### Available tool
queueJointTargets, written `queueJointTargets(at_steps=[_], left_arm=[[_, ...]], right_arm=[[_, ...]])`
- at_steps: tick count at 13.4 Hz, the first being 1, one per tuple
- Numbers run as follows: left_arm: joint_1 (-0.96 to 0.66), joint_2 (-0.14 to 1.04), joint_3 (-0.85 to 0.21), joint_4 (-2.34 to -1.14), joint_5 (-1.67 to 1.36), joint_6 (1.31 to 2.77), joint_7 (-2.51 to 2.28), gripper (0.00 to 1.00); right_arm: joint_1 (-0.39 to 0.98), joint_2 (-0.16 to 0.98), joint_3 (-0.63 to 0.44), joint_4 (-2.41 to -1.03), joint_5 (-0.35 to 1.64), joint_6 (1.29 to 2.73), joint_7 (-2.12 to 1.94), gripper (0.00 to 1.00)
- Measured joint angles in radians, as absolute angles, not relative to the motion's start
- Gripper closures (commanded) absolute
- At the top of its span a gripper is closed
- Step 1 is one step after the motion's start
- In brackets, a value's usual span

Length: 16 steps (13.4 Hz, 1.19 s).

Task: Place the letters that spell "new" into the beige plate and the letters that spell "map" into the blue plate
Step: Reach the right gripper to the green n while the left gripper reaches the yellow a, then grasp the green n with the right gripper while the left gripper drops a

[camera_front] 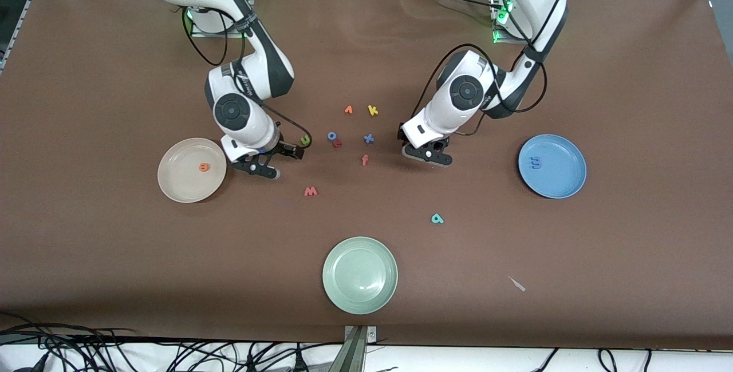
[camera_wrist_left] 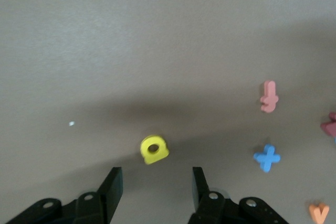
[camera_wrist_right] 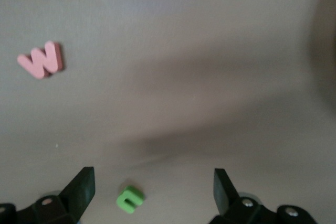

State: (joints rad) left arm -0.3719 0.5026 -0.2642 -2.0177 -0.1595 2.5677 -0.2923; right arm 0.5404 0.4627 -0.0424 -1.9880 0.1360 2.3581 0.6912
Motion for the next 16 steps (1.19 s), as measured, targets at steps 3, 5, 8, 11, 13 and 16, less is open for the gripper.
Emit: queueJointTargets(at_steps=[3, 5, 8, 11, 13, 16], left_arm=[[-0.388, 0.547, -0.247, -2.015, -0.16, 2.613, -0.293, 0.38], [-0.405, 0.56, -0.232, -2.011, -0.16, 2.619, -0.293, 0.39], [-0.414, 0.564, -0.229, -2.008, -0.16, 2.62, -0.293, 0.4], [-0.436, 0.574, -0.214, -2.008, -0.16, 2.626, -0.293, 0.41], [-0.446, 0.581, -0.203, -2.008, -0.16, 2.628, -0.293, 0.48], [-0.455, 0.582, -0.189, -2.008, -0.156, 2.628, -0.293, 0.6]], right_arm=[[0.541, 0.451, 0.0, -2.081, 0.136, 2.482, 0.775, 0.0], [0.541, 0.446, 0.036, -2.148, 0.136, 2.572, 0.811, 0.0], [0.55, 0.446, 0.051, -2.194, 0.136, 2.643, 0.821, 0.04], [0.555, 0.45, 0.052, -2.198, 0.136, 2.653, 0.822, 0.16], [0.565, 0.455, 0.052, -2.201, 0.136, 2.663, 0.832, 0.21], [0.57, 0.455, 0.052, -2.2, 0.136, 2.669, 0.843, 0.27]])
